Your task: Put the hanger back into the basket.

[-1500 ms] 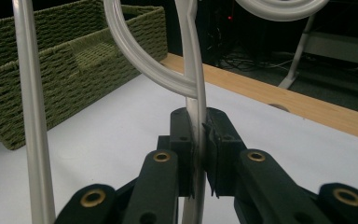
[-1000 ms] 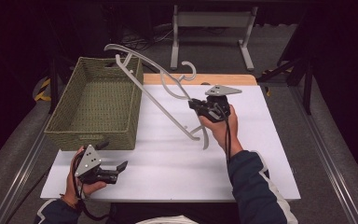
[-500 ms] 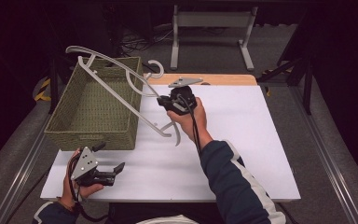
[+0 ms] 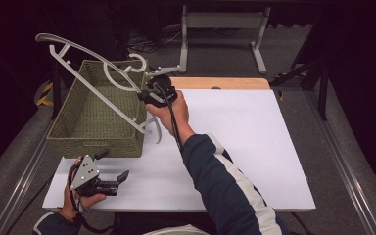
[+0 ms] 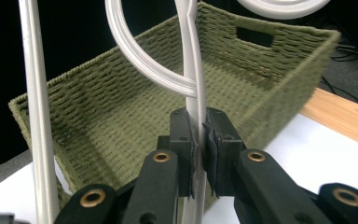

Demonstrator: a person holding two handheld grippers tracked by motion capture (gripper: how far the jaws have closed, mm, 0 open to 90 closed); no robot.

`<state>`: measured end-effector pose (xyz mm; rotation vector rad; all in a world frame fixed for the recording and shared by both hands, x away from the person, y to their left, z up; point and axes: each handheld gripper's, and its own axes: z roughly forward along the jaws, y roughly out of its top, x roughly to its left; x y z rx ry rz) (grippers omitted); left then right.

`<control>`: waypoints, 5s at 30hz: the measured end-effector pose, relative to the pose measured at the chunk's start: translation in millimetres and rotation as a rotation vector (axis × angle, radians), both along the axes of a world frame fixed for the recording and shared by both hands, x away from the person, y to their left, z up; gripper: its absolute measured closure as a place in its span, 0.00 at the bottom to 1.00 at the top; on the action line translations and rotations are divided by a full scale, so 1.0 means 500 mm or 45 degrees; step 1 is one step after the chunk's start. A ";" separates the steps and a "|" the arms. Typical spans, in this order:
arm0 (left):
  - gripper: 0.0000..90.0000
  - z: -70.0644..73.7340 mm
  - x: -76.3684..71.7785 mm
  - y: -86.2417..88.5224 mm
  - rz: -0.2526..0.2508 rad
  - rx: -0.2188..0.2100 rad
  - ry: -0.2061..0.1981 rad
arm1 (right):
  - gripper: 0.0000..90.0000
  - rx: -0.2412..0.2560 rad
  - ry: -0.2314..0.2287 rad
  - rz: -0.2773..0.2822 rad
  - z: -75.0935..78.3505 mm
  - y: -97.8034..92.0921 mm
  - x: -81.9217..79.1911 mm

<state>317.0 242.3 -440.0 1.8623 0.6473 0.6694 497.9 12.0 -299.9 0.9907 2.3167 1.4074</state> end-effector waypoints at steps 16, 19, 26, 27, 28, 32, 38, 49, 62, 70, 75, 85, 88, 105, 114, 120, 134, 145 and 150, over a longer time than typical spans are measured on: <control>0.06 0.002 -0.001 0.003 -0.033 -0.022 0.002 | 0.91 -0.084 0.068 -0.023 -0.020 0.115 0.024; 0.06 0.002 0.000 0.003 -0.039 -0.024 0.005 | 0.91 -0.089 0.083 -0.042 -0.030 0.120 0.028; 0.06 0.000 0.003 0.001 -0.047 -0.011 0.015 | 0.91 -0.117 0.095 -0.067 -0.045 0.101 0.032; 0.06 0.000 0.003 0.001 -0.048 -0.008 0.015 | 0.91 -0.134 0.097 -0.076 -0.052 0.100 0.033; 0.06 0.000 0.003 0.000 -0.048 -0.010 0.016 | 0.92 -0.139 0.115 -0.071 -0.059 0.096 0.035; 0.06 -0.002 0.004 0.000 -0.041 -0.013 0.021 | 0.91 -0.134 0.112 -0.102 -0.073 0.071 0.035; 0.07 -0.002 0.006 -0.004 -0.043 -0.011 0.020 | 0.92 -0.068 0.029 -0.263 -0.070 0.040 0.030; 0.06 -0.004 0.008 -0.003 -0.053 -0.011 0.030 | 0.90 0.029 0.051 -0.211 -0.077 0.048 0.022; 0.12 -0.010 0.013 -0.018 -0.004 0.022 0.058 | 0.86 -0.072 -0.156 -0.072 -0.047 -0.012 -0.022; 0.14 -0.018 0.021 -0.030 0.022 0.052 0.070 | 0.83 -0.105 -0.282 0.007 -0.053 -0.096 -0.049; 0.14 -0.017 0.022 -0.029 0.025 0.066 0.073 | 0.80 -0.084 -0.305 0.028 -0.061 -0.131 -0.059; 0.13 -0.018 0.022 -0.029 0.024 0.067 0.082 | 0.77 -0.127 -0.372 0.044 -0.081 -0.195 -0.088; 0.13 -0.019 0.024 -0.029 0.027 0.066 0.077 | 0.77 -0.136 -0.390 0.043 -0.085 -0.215 -0.094; 0.13 -0.021 0.027 -0.034 0.019 0.080 0.090 | 0.67 -0.162 -0.465 0.021 -0.098 -0.302 -0.147; 0.13 -0.021 0.028 -0.036 0.016 0.088 0.086 | 0.56 -0.142 -0.497 -0.001 -0.104 -0.342 -0.175; 0.12 -0.021 0.029 -0.037 0.013 0.085 0.086 | 0.45 -0.141 -0.544 -0.037 -0.109 -0.366 -0.193; 0.11 -0.021 0.029 -0.038 0.008 0.078 0.080 | 0.20 -0.165 -0.605 -0.117 -0.128 -0.420 -0.228; 0.11 -0.020 0.031 -0.037 0.014 0.090 0.077 | 0.18 -0.173 -0.610 -0.146 -0.150 -0.462 -0.251; 0.11 -0.021 0.034 -0.037 0.013 0.089 0.078 | 0.18 -0.210 -0.631 -0.150 -0.166 -0.480 -0.269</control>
